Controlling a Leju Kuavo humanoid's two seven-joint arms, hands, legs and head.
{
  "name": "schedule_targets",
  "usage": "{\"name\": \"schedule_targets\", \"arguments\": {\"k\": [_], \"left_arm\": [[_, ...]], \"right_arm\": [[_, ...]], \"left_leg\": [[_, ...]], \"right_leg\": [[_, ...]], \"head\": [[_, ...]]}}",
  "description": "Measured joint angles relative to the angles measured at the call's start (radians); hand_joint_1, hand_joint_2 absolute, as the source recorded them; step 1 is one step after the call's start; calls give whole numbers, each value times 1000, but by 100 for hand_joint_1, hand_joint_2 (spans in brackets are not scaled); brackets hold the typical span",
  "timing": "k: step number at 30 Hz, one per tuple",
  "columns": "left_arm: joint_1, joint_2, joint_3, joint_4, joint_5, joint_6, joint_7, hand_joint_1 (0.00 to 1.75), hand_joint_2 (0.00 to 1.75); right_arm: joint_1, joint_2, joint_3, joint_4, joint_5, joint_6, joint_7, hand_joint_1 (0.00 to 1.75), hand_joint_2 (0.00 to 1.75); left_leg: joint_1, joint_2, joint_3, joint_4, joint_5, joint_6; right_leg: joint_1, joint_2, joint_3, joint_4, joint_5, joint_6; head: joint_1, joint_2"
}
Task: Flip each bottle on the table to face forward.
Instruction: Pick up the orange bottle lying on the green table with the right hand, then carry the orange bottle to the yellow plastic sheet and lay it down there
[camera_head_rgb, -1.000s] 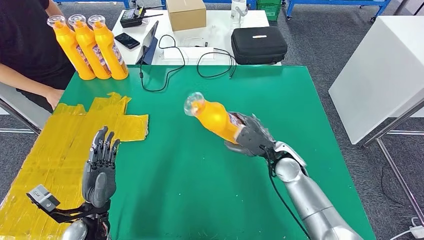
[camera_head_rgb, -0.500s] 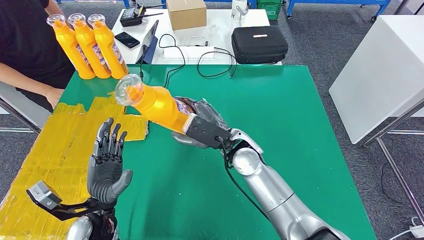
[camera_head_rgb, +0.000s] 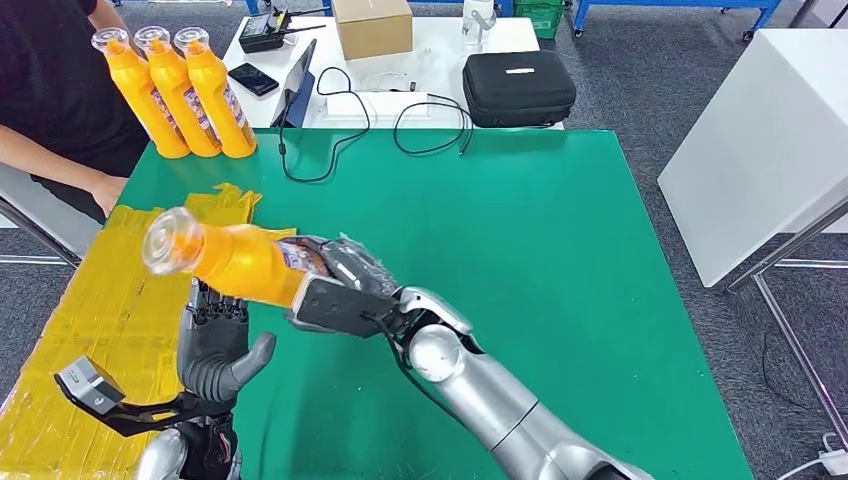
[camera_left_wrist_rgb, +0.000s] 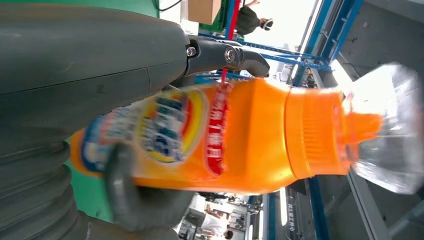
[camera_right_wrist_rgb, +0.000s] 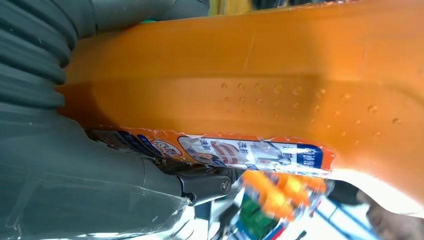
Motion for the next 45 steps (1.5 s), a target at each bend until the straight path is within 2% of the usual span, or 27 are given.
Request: {"name": "schedule_targets", "arguments": {"k": [9, 13, 21, 26, 27, 30, 31, 45], "left_arm": [[5, -1, 17, -2, 22, 1, -3, 0, 175], [17, -1, 35, -5, 24, 1, -4, 0, 175], [34, -1, 53, -7, 24, 2, -6, 0, 175], [73, -2, 73, -19, 17, 16, -23, 0, 175], [81, -2, 79, -23, 12, 21, -26, 23, 175], [102, -4, 93, -34, -2, 30, -31, 154, 175], [109, -5, 97, -37, -5, 32, -33, 175, 175], [122, -17, 120, -40, -7, 33, -36, 175, 175]], "right_arm": [[17, 73, 127, 73, 17, -31, 1, 175, 175], [18, 78, 179, 93, 7, -53, 2, 175, 175], [15, 86, 215, 118, 4, -53, 2, 175, 175], [15, 88, 293, 125, -12, -61, 17, 175, 175], [15, 88, 310, 125, -17, -65, 20, 175, 175], [13, 88, 348, 130, -30, -76, 25, 175, 175], [12, 88, 358, 133, -34, -79, 26, 175, 175], [5, 88, 381, 153, -41, -89, 23, 175, 175]], "left_leg": [[0, -1, -1, 0, 0, 0], [0, -1, -1, 0, 0, 0], [0, 0, -2, 0, 0, 0], [0, 0, -2, 0, 0, 0], [0, 0, -2, 0, 0, 0], [0, 0, -3, 0, 0, 0], [0, 0, -3, 0, 0, 0], [0, 0, -3, 0, 0, 0]], "right_leg": [[0, 0, -1, 0, 0, 0], [0, 0, -1, 0, 0, 0], [0, 0, -1, 0, 0, 0], [0, 0, -2, 0, 0, 0], [0, 0, -3, 0, 0, 0], [0, 0, -4, 0, 0, 0], [0, 0, -4, 0, 0, 0], [0, 0, -4, 0, 0, 0]], "head": [[0, 0], [0, 0], [0, 0], [0, 0], [0, 0], [0, 0], [0, 0], [0, 0]]}}
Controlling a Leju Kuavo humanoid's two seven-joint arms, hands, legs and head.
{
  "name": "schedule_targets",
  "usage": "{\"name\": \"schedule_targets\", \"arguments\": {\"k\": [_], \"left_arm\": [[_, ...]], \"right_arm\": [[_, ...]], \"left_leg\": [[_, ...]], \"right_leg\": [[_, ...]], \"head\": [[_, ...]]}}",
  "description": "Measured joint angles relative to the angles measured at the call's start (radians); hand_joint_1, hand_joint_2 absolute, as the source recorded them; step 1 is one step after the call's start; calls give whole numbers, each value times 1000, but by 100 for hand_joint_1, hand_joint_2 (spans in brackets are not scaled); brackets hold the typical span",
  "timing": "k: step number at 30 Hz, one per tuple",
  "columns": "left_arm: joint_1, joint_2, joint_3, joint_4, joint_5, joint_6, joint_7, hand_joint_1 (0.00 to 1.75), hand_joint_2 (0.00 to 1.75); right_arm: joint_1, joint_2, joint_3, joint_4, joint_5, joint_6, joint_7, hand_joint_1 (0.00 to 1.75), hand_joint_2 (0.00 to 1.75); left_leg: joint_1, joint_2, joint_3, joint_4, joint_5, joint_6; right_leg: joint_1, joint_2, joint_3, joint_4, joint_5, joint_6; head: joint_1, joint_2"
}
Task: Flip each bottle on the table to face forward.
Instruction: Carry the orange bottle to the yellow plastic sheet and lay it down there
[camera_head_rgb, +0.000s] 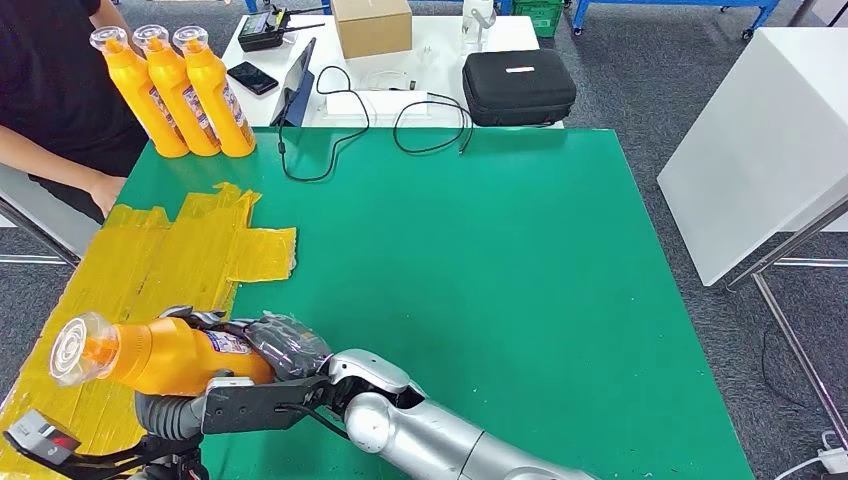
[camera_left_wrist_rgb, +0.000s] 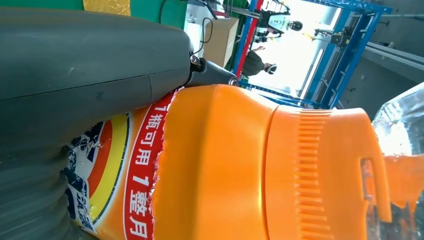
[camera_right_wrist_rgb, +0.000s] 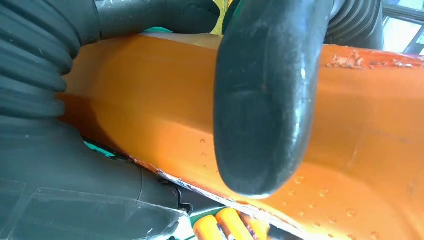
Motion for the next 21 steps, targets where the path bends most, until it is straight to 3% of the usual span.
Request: {"name": "schedule_targets", "arguments": {"k": [12, 13, 15, 17, 19, 21], "left_arm": [[-1, 0, 2, 0, 0, 0, 0, 175, 175], [-1, 0, 2, 0, 0, 0, 0, 175, 175], [-1, -1, 2, 0, 0, -1, 0, 175, 175], [-5, -1, 3, 0, -3, 1, 0, 175, 175], [-12, -2, 3, 0, -17, 12, 0, 175, 175], [-25, -2, 3, 0, -51, 42, -1, 175, 175]], "right_arm": [[-1, 0, 5, 4, 0, 0, -1, 175, 175], [-1, 0, 5, 4, 0, -1, -2, 166, 175], [-1, 0, 4, 5, 1, -4, -5, 79, 175], [1, 0, -1, 7, 11, -14, -11, 0, 87], [7, -1, -15, 8, 28, -27, -18, 0, 0], [17, -7, -38, 5, 43, -37, -23, 0, 0]], "left_leg": [[0, 0, 0, 0, 0, 0], [0, 0, 0, 0, 0, 0], [0, 0, 0, 0, 0, 0], [0, 0, 0, 0, 0, 0], [0, 0, 0, 0, 0, 0], [0, -1, 0, 0, 0, 0]], "right_leg": [[0, 0, 0, 0, 0, 0], [0, 0, 0, 0, 0, 0], [0, 0, 0, 0, 0, 0], [0, 0, 0, 0, 0, 0], [0, 0, 0, 0, 0, 0], [0, 0, 0, 0, 0, 0]], "head": [[0, 0], [0, 0], [0, 0], [0, 0], [0, 0], [0, 0]]}}
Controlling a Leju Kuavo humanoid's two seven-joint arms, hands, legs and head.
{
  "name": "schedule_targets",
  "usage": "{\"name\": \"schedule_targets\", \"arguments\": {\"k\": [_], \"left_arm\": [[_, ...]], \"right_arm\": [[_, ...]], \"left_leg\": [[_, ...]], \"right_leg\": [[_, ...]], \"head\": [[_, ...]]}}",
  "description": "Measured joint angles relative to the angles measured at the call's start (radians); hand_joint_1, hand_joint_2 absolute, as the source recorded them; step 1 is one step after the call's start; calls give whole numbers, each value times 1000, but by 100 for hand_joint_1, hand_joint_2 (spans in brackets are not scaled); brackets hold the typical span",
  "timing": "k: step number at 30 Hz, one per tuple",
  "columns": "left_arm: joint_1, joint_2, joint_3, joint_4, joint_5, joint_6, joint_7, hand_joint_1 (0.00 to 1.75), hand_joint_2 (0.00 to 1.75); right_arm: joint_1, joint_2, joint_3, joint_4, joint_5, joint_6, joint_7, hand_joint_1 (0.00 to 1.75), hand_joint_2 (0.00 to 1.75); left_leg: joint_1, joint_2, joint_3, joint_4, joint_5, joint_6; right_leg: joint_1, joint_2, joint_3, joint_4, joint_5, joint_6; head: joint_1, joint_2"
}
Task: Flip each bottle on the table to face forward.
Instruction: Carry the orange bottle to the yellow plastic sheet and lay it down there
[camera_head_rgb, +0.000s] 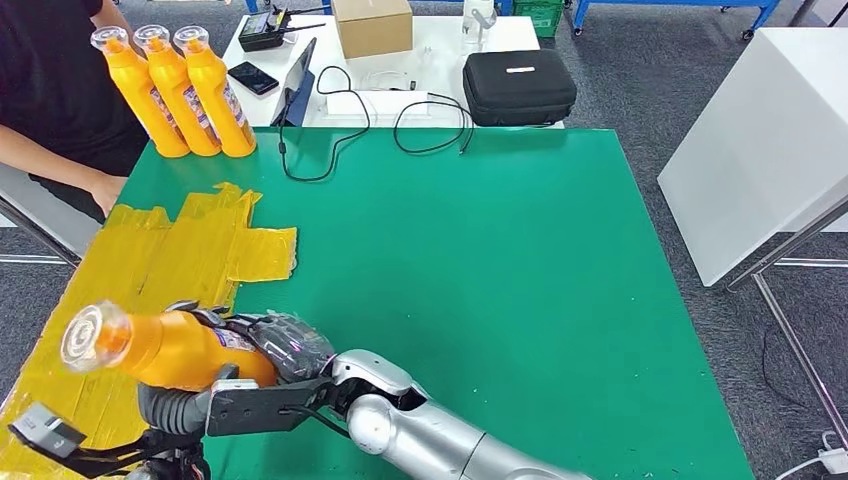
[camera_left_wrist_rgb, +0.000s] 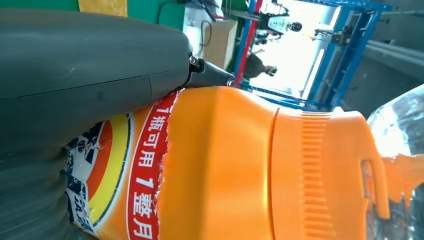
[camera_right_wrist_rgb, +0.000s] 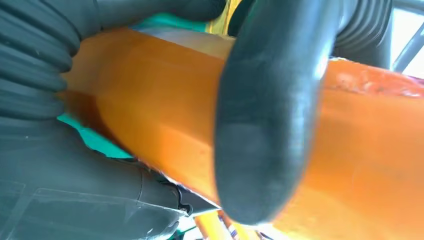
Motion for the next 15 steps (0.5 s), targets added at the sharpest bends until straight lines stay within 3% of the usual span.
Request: {"name": "schedule_targets", "arguments": {"k": [12, 15], "left_arm": [[-118, 29, 108, 23, -387, 282, -36, 175, 175], [-135, 42, 127, 42, -528, 390, -43, 175, 175]], "right_arm": [[86, -148, -285, -228, 75, 26, -2, 0, 0], [101, -183, -342, -286, 78, 34, -3, 0, 0]], "left_leg": [[0, -2, 0, 1, 0, 0], [0, -2, 0, 1, 0, 0]], "right_leg": [[0, -2, 1, 0, 1, 1], [0, -2, 1, 0, 1, 1]], "head": [[0, 0], [0, 0]]}}
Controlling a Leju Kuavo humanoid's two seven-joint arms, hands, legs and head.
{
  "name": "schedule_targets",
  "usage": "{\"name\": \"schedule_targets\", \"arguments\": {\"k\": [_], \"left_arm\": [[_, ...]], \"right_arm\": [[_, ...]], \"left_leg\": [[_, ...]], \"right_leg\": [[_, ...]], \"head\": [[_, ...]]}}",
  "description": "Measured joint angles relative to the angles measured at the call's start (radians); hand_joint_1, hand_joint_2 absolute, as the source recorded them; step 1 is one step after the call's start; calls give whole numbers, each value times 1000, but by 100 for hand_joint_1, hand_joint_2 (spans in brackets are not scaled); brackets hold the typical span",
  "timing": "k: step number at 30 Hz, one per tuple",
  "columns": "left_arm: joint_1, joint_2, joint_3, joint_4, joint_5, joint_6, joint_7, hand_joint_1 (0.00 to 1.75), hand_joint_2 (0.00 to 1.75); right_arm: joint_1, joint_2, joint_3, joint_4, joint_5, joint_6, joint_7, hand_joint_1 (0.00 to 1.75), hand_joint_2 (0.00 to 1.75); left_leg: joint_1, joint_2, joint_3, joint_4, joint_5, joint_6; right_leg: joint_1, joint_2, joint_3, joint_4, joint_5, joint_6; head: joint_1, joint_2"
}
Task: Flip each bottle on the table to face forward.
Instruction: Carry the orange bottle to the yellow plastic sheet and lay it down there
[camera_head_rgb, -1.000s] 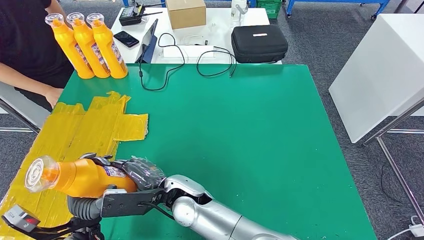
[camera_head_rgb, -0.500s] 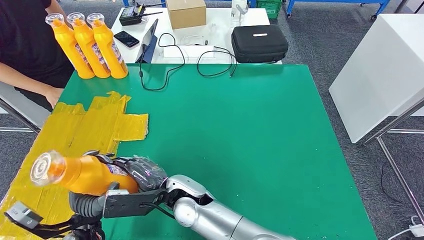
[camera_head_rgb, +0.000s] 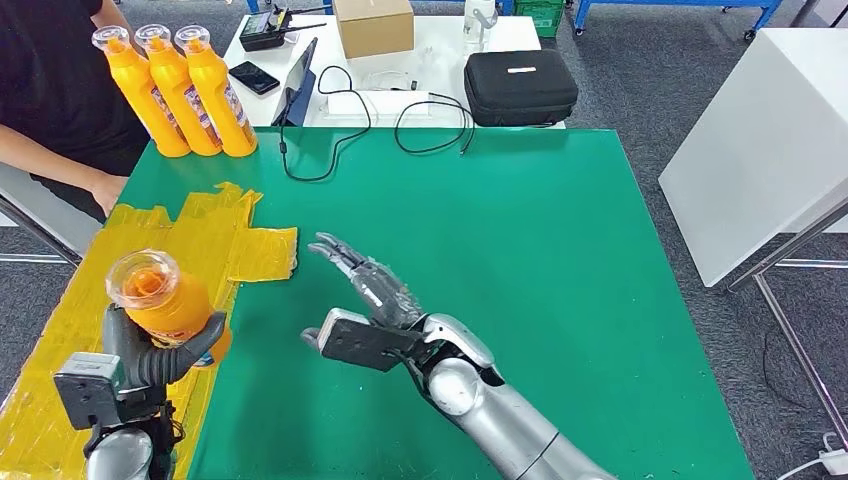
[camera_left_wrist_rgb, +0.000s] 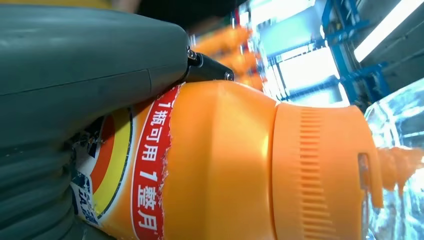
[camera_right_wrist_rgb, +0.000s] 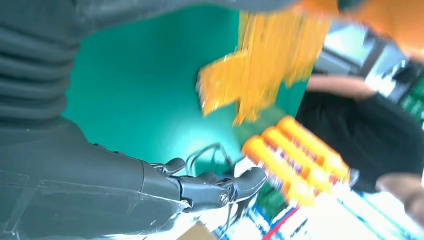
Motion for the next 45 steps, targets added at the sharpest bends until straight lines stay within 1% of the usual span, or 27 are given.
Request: {"name": "schedule_targets", "arguments": {"k": [2, 6, 7, 9, 10, 12, 14, 15, 16, 17, 19, 20, 21, 23, 28, 30, 34, 39, 42, 45], "left_arm": [[-12, 9, 5, 16, -70, 61, 0, 175, 175], [-31, 25, 11, 46, -140, 126, 4, 175, 175], [-35, 29, 11, 55, -177, 160, 10, 175, 175], [-50, 44, 9, 91, -295, 261, 32, 175, 175], [-62, 54, 5, 120, -379, 326, 53, 175, 175], [-91, 80, -5, 204, -602, 469, 113, 175, 175], [-122, 108, -12, 296, -883, 577, 213, 175, 175], [-134, 121, -15, 336, -1007, 604, 273, 175, 175], [-145, 137, -24, 373, -1112, 619, 348, 175, 175], [-153, 159, -46, 410, -1172, 625, 431, 175, 175], [-169, 212, -125, 481, -1212, 628, 594, 175, 175], [-176, 240, -171, 513, -1213, 628, 650, 175, 175], [-183, 263, -212, 540, -1213, 629, 681, 175, 175], [-193, 297, -274, 582, -1213, 629, 705, 175, 175], [-220, 349, -409, 679, -1206, 633, 795, 175, 175], [-230, 360, -442, 711, -1206, 638, 788, 175, 175], [-245, 366, -450, 756, -1213, 645, 747, 0, 0], [-270, 382, -498, 805, -1213, 647, 820, 0, 0], [-273, 390, -510, 810, -1214, 647, 819, 0, 0], [-273, 393, -501, 805, -1213, 647, 794, 0, 0]], "right_arm": [[7, -19, -29, -29, 1, 3, 0, 0, 0], [15, -45, -61, -66, 2, 3, -1, 0, 0], [16, -50, -65, -71, 2, 3, -2, 0, 0], [18, -59, -75, -78, -1, 2, -9, 0, 0], [18, -64, -81, -80, -4, 1, -15, 0, 0], [19, -74, -92, -81, -10, 1, -28, 0, 0], [18, -85, -103, -81, -21, 2, -42, 0, 0], [18, -91, -106, -81, -29, 2, -50, 0, 0], [18, -98, -110, -81, -37, 3, -56, 0, 0], [18, -105, -111, -82, -45, 3, -62, 0, 0], [17, -118, -113, -83, -58, 4, -70, 0, 0], [17, -125, -113, -84, -62, 4, -72, 0, 0], [17, -131, -113, -84, -64, 4, -73, 0, 0], [17, -140, -113, -84, -66, 4, -74, 0, 0], [17, -163, -108, -92, -92, 0, -76, 0, 0], [17, -176, -104, -96, -104, -2, -77, 0, 0], [21, -196, -101, -108, -112, -2, -80, 0, 0], [46, -210, -96, -125, -101, -3, -85, 0, 0], [57, -216, -91, -126, -99, -7, -87, 0, 0], [66, -223, -89, -126, -99, -13, -90, 0, 0]], "left_leg": [[0, 0, 0, 0, 0, 0], [0, 0, 0, 0, 0, 0], [0, 0, 0, 0, 0, 0], [0, 0, 0, 0, 0, 0], [0, 0, 0, 0, 0, 0], [0, 0, 0, 0, 0, 0], [0, 0, 0, 0, 0, 0], [0, 0, 0, 0, 0, 0], [0, 0, 0, 0, 1, 0], [0, 1, 0, 0, 1, 0], [0, 1, 0, 0, 1, 0], [0, 1, 0, 0, 1, 0], [0, 0, 0, 0, 1, 0], [0, 0, -1, 0, 1, 0], [0, 0, -1, 0, 1, 0], [0, -2, -1, 0, 1, 0], [0, -3, 1, 0, 1, 0], [0, -6, 6, -1, 1, 0], [0, -6, 8, -1, 1, -1], [0, -7, 9, -1, 2, -1]], "right_leg": [[0, 0, 0, 0, 0, 0], [0, 0, 0, 0, 0, 0], [0, 0, 0, 0, 0, 0], [0, 0, -1, 0, 0, 0], [0, 0, -1, 0, 0, 0], [0, 0, 0, 0, 0, 0], [0, 0, 0, 0, 0, 0], [0, 0, 0, 0, 0, 0], [0, 0, 0, 0, 0, 0], [0, 0, 0, 0, 0, 0], [0, 0, 0, 0, 0, 0], [0, 0, 0, 0, 0, 0], [0, 0, 0, 0, 0, 0], [0, 0, -1, 0, 0, 0], [0, -1, -1, 0, 0, 0], [0, -2, 0, 0, 0, 0], [0, -4, 2, 0, 0, 0], [0, -6, 8, 0, 0, 0], [0, -6, 9, 0, -1, 0], [0, -6, 11, 0, -1, 0]], "head": [[0, 0], [0, 0], [0, 0], [0, 0], [0, 0], [0, 0], [0, 0], [0, 0], [0, 0], [0, 0], [0, 0], [0, 0], [0, 0], [0, 0], [0, 0], [0, 0], [0, 0], [0, 0], [-1, 0], [0, 0]]}}
